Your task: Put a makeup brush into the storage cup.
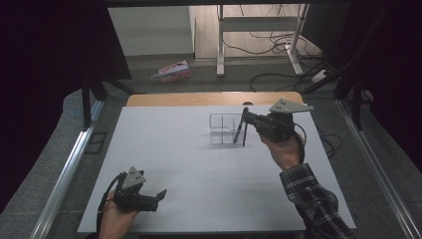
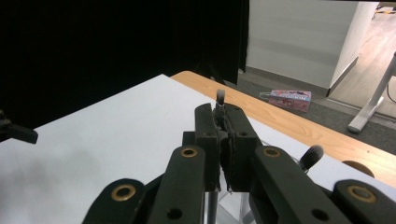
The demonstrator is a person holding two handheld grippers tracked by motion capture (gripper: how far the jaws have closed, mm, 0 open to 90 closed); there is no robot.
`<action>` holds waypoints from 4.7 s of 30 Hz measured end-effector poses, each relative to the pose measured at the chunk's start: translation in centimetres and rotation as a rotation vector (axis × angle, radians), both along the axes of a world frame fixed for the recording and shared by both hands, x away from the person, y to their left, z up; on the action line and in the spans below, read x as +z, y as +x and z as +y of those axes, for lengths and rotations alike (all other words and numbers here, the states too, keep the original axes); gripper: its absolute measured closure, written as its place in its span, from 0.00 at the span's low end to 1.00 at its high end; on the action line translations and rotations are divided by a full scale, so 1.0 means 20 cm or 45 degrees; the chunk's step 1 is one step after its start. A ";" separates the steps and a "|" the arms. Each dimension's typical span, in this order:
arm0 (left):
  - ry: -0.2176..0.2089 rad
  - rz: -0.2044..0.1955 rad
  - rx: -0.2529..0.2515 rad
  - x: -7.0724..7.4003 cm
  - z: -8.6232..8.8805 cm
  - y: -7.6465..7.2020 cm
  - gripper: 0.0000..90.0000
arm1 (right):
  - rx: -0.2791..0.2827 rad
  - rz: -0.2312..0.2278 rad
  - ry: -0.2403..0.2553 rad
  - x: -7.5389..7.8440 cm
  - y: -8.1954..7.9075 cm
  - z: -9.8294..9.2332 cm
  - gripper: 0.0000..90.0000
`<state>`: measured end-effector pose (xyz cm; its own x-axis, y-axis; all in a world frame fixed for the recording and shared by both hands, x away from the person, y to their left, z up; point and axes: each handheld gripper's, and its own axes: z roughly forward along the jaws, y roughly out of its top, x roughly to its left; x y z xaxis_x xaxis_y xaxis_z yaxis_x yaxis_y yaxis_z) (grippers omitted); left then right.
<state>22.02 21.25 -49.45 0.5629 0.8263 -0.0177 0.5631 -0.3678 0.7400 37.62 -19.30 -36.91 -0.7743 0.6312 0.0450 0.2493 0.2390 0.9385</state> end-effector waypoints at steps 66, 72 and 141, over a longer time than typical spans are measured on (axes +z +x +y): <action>0.001 -0.008 0.064 -0.01 0.08 -0.04 0.00 | -0.147 -0.053 -0.021 -0.03 0.36 0.06 0.95; 0.005 -0.007 0.062 -0.01 0.08 -0.04 0.00 | -0.156 -0.048 -0.024 -0.06 0.36 0.06 0.95; 0.043 -0.006 0.043 -0.01 0.06 -0.04 0.01 | -0.258 0.068 -0.186 -0.33 0.40 0.10 0.02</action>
<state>21.15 22.44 -49.69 0.5348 0.8449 0.0130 0.5720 -0.3733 0.7304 45.70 -17.30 -43.56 -0.6305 0.7759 -0.0209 0.3539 0.3114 0.8819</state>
